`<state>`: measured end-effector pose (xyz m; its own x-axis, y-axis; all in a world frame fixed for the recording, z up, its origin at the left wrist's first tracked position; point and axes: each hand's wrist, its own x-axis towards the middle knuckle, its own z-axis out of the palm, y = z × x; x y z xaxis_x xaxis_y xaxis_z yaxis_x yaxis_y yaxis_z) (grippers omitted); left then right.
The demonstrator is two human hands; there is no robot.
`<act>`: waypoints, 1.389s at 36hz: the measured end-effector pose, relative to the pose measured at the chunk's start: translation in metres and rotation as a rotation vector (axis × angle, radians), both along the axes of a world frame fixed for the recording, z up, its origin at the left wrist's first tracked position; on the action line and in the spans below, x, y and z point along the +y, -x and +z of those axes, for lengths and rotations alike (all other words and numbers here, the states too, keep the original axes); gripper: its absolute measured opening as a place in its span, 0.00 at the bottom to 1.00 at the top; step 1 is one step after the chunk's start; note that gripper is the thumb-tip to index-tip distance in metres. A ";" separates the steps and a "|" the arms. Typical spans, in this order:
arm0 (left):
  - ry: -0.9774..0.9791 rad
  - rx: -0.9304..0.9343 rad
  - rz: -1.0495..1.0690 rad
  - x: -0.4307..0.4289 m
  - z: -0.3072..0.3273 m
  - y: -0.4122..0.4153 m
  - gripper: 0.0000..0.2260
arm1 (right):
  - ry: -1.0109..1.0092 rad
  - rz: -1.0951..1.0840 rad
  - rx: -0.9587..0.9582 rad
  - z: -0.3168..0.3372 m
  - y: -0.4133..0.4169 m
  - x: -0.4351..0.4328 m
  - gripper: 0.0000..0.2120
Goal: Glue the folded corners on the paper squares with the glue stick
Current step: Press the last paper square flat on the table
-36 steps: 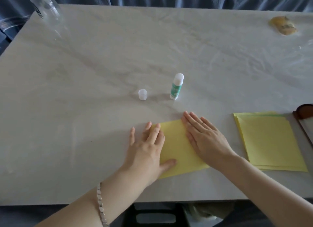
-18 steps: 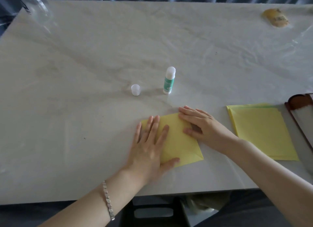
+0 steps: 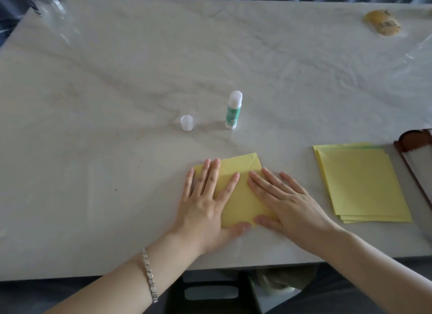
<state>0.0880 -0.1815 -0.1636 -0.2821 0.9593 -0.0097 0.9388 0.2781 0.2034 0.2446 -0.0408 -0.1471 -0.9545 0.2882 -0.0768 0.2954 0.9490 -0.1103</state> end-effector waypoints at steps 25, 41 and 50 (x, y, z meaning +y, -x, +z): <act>-0.029 0.010 0.002 0.001 -0.002 0.000 0.40 | -0.076 -0.158 0.057 -0.007 0.036 -0.007 0.31; -0.144 -0.019 -0.004 0.023 -0.001 -0.027 0.33 | -0.025 -0.186 0.094 -0.004 0.042 -0.004 0.28; -0.136 0.096 0.085 0.003 -0.003 0.008 0.28 | 0.008 -0.192 0.024 -0.001 0.043 -0.004 0.30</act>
<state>0.0800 -0.1788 -0.1665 -0.3557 0.9226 0.1491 0.9299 0.3334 0.1552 0.2016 -0.0445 -0.1480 -0.8834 0.4649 -0.0580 0.4685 0.8743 -0.1270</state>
